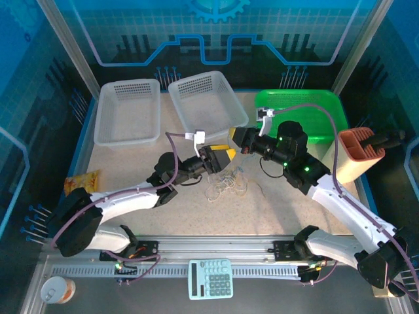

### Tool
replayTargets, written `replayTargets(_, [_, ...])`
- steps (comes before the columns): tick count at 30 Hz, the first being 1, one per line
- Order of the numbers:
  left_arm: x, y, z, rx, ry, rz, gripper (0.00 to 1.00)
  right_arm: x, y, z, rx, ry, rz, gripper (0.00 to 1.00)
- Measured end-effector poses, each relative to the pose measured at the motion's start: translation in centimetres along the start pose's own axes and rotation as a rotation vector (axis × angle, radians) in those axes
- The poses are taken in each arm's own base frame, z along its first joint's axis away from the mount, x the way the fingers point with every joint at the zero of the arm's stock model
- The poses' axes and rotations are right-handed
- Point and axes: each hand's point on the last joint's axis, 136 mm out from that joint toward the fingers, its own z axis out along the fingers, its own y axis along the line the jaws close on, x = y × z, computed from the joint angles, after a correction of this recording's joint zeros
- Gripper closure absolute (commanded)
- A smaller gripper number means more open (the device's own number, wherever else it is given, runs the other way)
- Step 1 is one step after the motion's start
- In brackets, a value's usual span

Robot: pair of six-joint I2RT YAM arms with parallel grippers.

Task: Untangle the cables

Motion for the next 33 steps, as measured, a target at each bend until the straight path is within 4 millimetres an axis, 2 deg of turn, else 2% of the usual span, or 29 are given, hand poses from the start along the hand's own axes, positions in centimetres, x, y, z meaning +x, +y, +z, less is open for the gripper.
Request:
replayTargets(7, [1.0, 1.9, 1.1, -0.024, 0.004, -0.039, 0.27, 0.0, 0.1, 0.0, -0.003, -0.003, 0.004, 1.0])
replayTargets(11, [1.1, 2.1, 1.5, -0.016, -0.006, -0.054, 0.28, -0.1, 0.1, 0.0, -0.003, -0.003, 0.004, 1.0])
replayTargets(15, [1.0, 2.1, 1.7, -0.008, -0.022, -0.055, 0.35, 0.0, 0.0, 0.0, -0.002, -0.002, 0.005, 1.0])
replayTargets(19, [0.6, 1.9, 1.8, -0.002, -0.042, -0.061, 0.47, 0.3, -0.3, 0.1, 0.002, 0.003, 0.01, 1.0])
replayTargets(23, [0.4, 2.0, 1.9, -0.001, -0.059, -0.069, 0.64, 0.5, -0.5, 0.1, 0.004, 0.006, 0.011, 1.0])
replayTargets(26, [0.4, 2.2, 2.0, -0.002, -0.063, -0.071, 0.69, 0.6, -0.5, 0.2, 0.006, 0.007, 0.015, 1.0])
replayTargets(31, [0.2, 1.9, 2.0, 0.008, -0.075, -0.08, 0.98, 0.5, -0.5, 0.1, 0.007, 0.003, 0.014, 1.0])
replayTargets(32, [0.1, 1.8, 2.0, 0.012, -0.078, -0.082, 1.0, 0.5, -0.5, 0.1, 0.009, 0.002, 0.012, 0.94])
replayTargets(33, [0.1, 1.8, 2.0, 0.014, -0.079, -0.083, 1.0, 0.5, -0.6, 0.1, 0.011, 0.001, 0.01, 0.8])
